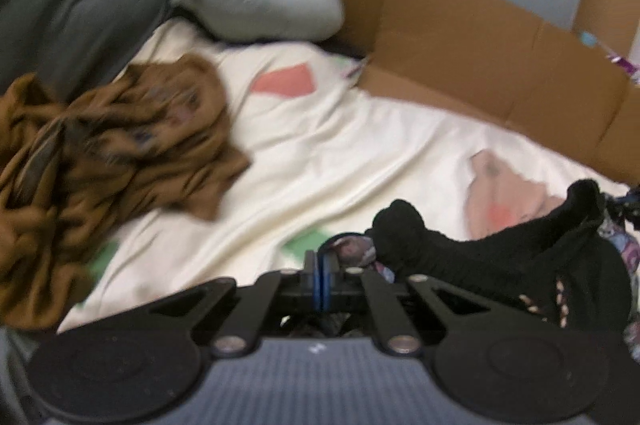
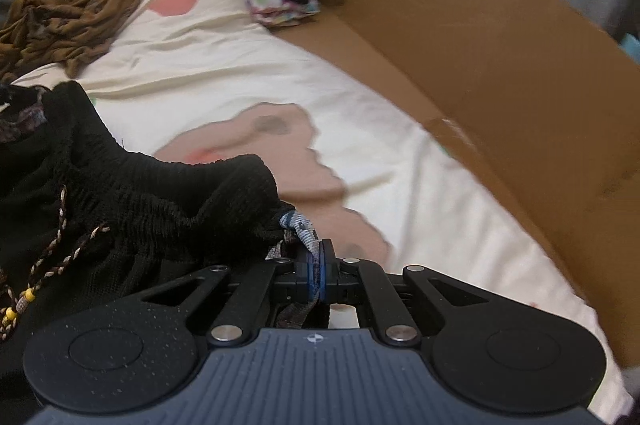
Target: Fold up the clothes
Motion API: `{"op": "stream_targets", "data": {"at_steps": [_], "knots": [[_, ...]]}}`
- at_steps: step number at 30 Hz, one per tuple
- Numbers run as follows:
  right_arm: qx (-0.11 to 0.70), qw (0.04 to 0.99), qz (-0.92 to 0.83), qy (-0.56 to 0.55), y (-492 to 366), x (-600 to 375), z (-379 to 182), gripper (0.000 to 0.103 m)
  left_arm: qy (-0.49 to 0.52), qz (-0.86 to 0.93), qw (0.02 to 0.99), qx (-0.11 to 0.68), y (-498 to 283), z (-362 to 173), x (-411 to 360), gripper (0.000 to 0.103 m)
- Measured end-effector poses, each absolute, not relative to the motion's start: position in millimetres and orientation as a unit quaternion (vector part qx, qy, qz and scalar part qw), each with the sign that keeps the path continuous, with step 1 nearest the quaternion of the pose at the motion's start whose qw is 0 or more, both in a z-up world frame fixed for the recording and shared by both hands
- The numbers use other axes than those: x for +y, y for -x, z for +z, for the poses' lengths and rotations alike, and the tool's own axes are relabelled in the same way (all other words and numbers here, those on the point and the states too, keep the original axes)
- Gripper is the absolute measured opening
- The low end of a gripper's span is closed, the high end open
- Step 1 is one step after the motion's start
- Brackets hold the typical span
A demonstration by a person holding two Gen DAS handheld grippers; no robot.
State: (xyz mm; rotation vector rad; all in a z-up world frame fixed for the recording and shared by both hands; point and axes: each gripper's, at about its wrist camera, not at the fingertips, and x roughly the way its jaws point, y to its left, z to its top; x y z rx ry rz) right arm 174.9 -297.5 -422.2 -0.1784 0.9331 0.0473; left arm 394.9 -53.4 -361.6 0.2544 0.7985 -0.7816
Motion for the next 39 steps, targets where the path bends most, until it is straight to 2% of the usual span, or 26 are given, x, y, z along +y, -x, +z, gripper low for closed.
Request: {"op": "stream_targets", "data": {"at_steps": [10,19,39], "knots": [[0.423,0.903,-0.03,0.075,-146,-354,-393,0.0,-0.115,-0.41,0.841,0.334,-388,-335,-112,0.002],[0.399,0.911,-0.063,0.076,-155,-382,-374,0.0,-0.141,-0.399,0.857,0.295,-398,-321,-151,0.002],[0.407,0.902,-0.117,0.085,-236,-405,-397,0.0,-0.159,-0.342,0.87,0.319,-455,-329,-243,0.002]]}}
